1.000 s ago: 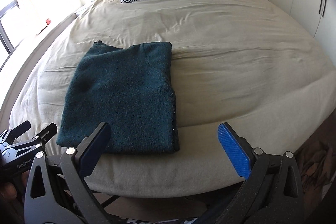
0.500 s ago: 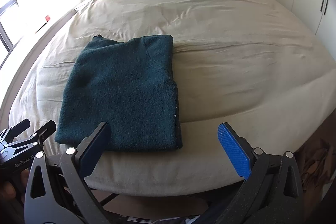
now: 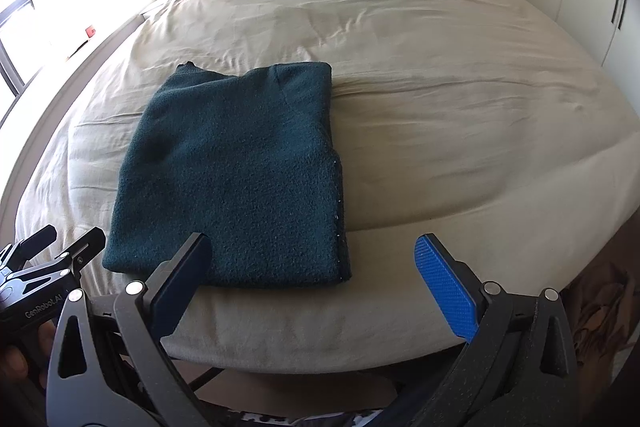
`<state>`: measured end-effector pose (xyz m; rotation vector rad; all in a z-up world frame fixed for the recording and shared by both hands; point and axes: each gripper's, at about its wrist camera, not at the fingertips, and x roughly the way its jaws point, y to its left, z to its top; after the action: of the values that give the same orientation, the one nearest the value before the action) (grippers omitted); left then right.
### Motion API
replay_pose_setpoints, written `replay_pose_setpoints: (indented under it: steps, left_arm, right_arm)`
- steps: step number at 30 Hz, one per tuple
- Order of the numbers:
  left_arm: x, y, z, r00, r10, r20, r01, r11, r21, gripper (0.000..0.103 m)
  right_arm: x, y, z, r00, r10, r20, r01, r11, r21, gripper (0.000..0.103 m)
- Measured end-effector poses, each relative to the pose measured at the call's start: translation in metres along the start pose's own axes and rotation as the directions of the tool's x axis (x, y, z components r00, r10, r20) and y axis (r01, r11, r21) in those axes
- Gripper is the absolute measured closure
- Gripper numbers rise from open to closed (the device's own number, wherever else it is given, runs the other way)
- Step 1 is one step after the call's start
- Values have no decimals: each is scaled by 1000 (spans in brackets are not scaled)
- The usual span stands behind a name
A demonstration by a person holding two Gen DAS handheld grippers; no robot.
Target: Fold small clothes
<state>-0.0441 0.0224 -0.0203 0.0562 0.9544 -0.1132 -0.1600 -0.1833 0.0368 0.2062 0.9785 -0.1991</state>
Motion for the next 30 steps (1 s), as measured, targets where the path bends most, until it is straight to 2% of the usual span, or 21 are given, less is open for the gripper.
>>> replay_pose_setpoints:
  steps: [30]
  left_arm:
    - [1, -1, -4, 1000, -10, -10, 10, 1000, -2, 0]
  right_arm:
    - [2, 2, -6, 1000, -1, -6, 1, 1000, 4, 0]
